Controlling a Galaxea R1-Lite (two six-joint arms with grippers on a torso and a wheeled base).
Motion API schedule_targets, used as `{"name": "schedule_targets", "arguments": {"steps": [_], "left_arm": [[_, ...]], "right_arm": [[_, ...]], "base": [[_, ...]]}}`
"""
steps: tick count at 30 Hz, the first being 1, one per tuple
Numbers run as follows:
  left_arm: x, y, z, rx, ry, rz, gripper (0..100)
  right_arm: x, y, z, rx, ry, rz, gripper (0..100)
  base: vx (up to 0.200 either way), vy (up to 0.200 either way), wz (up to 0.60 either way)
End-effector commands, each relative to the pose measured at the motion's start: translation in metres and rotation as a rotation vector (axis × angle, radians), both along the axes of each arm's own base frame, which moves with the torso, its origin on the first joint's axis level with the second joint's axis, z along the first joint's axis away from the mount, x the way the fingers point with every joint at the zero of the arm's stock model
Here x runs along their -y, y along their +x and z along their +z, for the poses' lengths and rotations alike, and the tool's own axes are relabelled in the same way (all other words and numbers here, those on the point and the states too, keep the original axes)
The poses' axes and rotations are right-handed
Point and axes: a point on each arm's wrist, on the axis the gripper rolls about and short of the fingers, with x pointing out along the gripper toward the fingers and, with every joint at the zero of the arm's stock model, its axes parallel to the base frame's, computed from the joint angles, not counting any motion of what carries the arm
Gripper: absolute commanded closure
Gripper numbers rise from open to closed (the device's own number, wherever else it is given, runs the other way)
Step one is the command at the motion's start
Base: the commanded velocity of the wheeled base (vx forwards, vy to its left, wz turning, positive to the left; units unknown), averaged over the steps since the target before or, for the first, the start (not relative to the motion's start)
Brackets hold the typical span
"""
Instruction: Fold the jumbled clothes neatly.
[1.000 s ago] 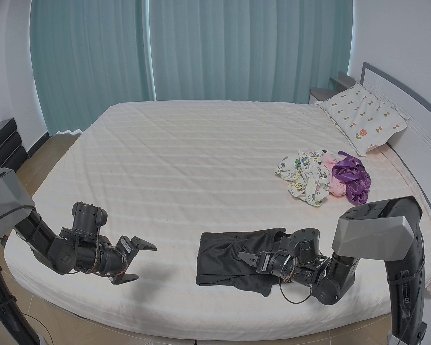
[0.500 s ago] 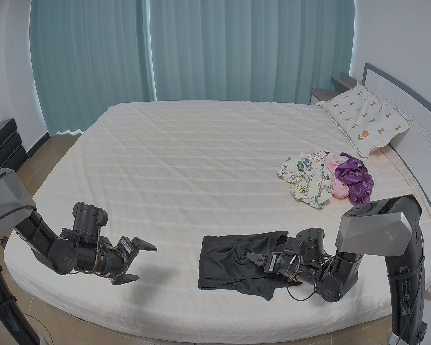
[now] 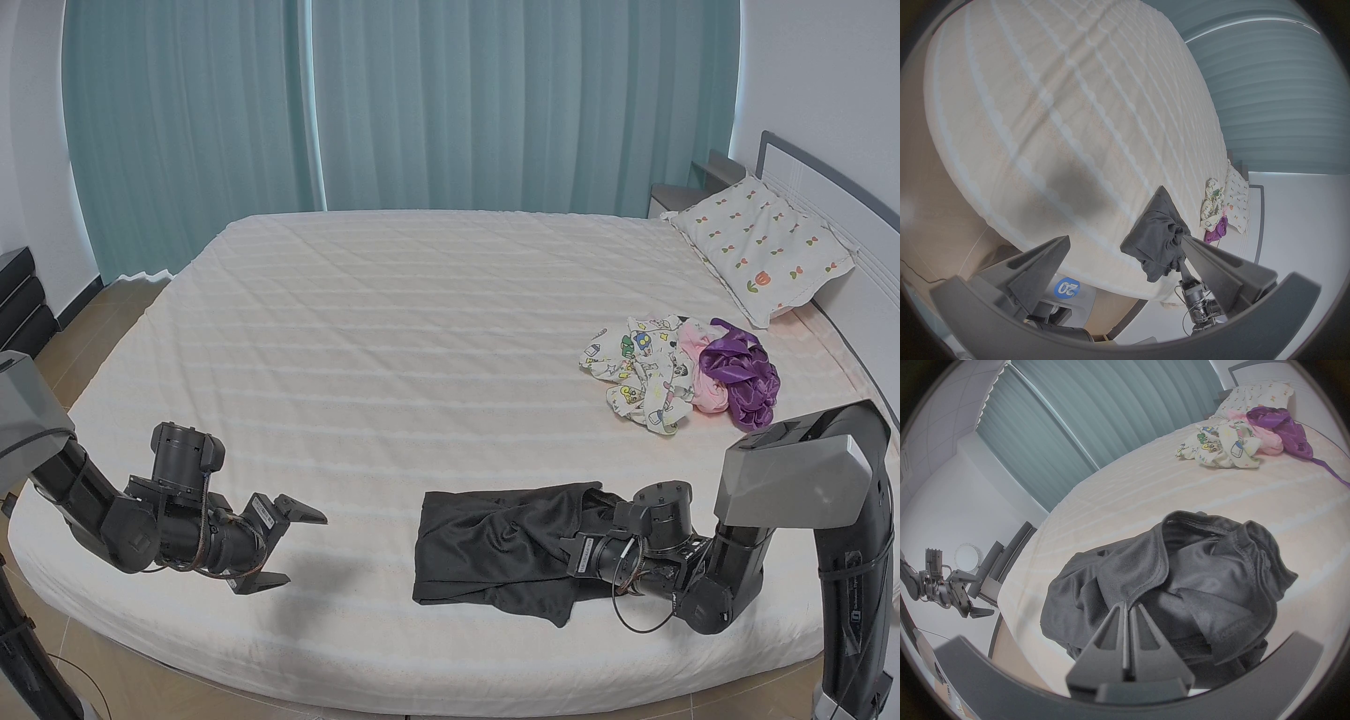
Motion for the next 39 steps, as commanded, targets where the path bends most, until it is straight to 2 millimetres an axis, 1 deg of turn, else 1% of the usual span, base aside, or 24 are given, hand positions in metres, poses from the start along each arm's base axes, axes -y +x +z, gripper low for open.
{"name": "schedule_targets", "arguments": {"steps": [1, 3, 4, 8, 9, 10, 13, 14, 15, 17, 19, 20, 28, 29, 32, 35, 36, 39], "left_arm": [[0.000, 0.000, -0.001, -0.004, 0.000, 0.000, 0], [0.000, 0.000, -0.001, -0.006, 0.000, 0.001, 0], [0.000, 0.000, -0.001, -0.005, 0.001, 0.000, 0], [0.000, 0.000, -0.001, -0.006, 0.000, 0.000, 0], [0.000, 0.000, -0.001, -0.006, 0.000, 0.001, 0], [0.000, 0.000, -0.001, -0.005, 0.001, -0.001, 0], [0.000, -0.001, -0.002, -0.008, 0.001, -0.001, 0], [0.000, -0.001, -0.002, -0.008, 0.001, -0.001, 0], [0.000, 0.000, -0.001, -0.007, 0.001, -0.001, 0], [0.000, -0.001, -0.002, -0.008, 0.001, -0.001, 0], [0.000, 0.000, -0.001, -0.007, 0.001, -0.001, 0], [0.000, 0.000, -0.001, -0.007, 0.001, -0.001, 0], [0.001, -0.001, -0.002, -0.010, 0.001, -0.003, 0], [0.001, -0.001, -0.002, -0.010, 0.003, -0.002, 0], [0.001, 0.000, -0.002, -0.008, 0.002, -0.002, 0], [0.001, 0.000, -0.002, -0.008, 0.001, -0.003, 0], [0.001, 0.000, -0.002, -0.008, 0.001, -0.003, 0], [0.001, -0.001, -0.002, -0.010, 0.001, -0.003, 0]], "right_arm": [[0.005, -0.005, 0.011, 0.007, 0.006, -0.009, 100], [0.011, -0.016, 0.020, -0.001, 0.006, -0.002, 100], [0.013, -0.018, 0.022, -0.004, 0.005, -0.004, 100], [0.027, -0.029, 0.022, -0.041, -0.015, -0.026, 100], [0.027, -0.029, 0.022, -0.043, -0.015, -0.026, 100], [0.035, -0.035, 0.021, -0.068, -0.020, -0.030, 100], [0.044, -0.039, 0.018, -0.098, -0.027, -0.038, 100], [0.044, -0.039, 0.018, -0.098, -0.027, -0.038, 100], [0.051, -0.041, 0.017, -0.107, -0.044, -0.046, 100], [0.057, -0.044, 0.015, -0.120, -0.065, -0.048, 100], [0.059, -0.047, 0.014, -0.127, -0.072, -0.042, 100], [0.062, -0.052, 0.013, -0.140, -0.083, -0.016, 100], [0.069, -0.057, 0.009, -0.142, -0.124, 0.001, 100], [0.073, -0.060, 0.008, -0.148, -0.144, 0.004, 100], [0.076, -0.061, 0.007, -0.152, -0.158, 0.004, 100], [0.079, -0.058, 0.000, -0.165, -0.166, -0.005, 100], [0.079, -0.058, 0.000, -0.168, -0.168, -0.004, 0], [0.079, -0.055, 0.002, -0.134, -0.143, -0.013, 0]], "base": [[0.000, 0.000, 0.00], [0.000, 0.000, 0.00], [0.000, 0.000, 0.00], [0.000, 0.000, 0.00], [0.000, 0.000, 0.00], [0.000, 0.000, 0.00], [0.000, 0.000, 0.00], [0.000, 0.000, 0.00], [0.000, 0.000, 0.00], [0.000, 0.000, 0.00], [0.000, 0.000, 0.00], [0.000, 0.000, 0.00], [0.000, 0.000, 0.00], [0.000, 0.000, 0.00], [0.000, 0.000, 0.00], [0.000, 0.000, 0.00], [0.000, 0.000, 0.00], [0.000, 0.000, 0.00]]}}
